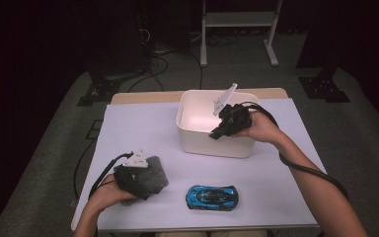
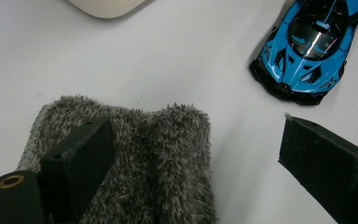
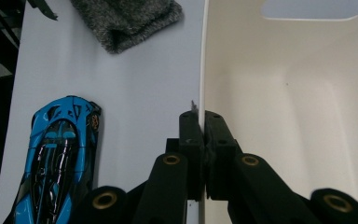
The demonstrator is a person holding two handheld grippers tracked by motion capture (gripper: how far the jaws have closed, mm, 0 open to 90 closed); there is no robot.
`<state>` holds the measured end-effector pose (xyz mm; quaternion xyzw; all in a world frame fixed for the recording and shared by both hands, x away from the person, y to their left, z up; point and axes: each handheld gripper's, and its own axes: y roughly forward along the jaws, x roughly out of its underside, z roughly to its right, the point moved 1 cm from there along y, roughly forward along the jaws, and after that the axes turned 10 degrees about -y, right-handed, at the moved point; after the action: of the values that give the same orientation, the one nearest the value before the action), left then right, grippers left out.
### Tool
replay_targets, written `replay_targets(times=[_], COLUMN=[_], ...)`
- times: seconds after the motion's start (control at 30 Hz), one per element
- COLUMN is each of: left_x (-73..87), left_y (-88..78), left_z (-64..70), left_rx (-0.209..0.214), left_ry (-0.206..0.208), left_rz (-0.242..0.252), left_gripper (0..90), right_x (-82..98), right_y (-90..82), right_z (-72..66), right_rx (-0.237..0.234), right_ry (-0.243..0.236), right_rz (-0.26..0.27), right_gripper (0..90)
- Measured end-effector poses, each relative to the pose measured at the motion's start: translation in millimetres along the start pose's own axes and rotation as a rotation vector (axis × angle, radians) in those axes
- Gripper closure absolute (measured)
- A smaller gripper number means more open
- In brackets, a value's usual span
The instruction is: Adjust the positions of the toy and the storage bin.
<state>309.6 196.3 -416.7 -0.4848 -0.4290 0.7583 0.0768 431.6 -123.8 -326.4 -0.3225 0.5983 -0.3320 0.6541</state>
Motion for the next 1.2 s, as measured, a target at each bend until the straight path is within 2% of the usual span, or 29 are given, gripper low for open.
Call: replay_targets(times=[0.4,0.87,1.2], left_x=[0.4,0.8,1.1], left_y=[2.0,3.7,4.7], left_z=[0.2,1.4,1.6], left_rx=[0.003,0.007,0.009], left_ry=[0.002,-0.002,0.000], left_rz=[-0.006,-0.009,-0.016], left_gripper=[9.6,9.6,9.6], right_x=[-5.2,-8.0,-8.4], right_y=[1.8,3.4,3.4], right_z=[-18.3,-32.4,-37.7], right_rx=[-0.055,-0.086,-0.088], right_ry=[-0.045,-0.063,-0.067], right_rz=[0.005,0.023,0.020], right_gripper=[85.8,85.4,85.1])
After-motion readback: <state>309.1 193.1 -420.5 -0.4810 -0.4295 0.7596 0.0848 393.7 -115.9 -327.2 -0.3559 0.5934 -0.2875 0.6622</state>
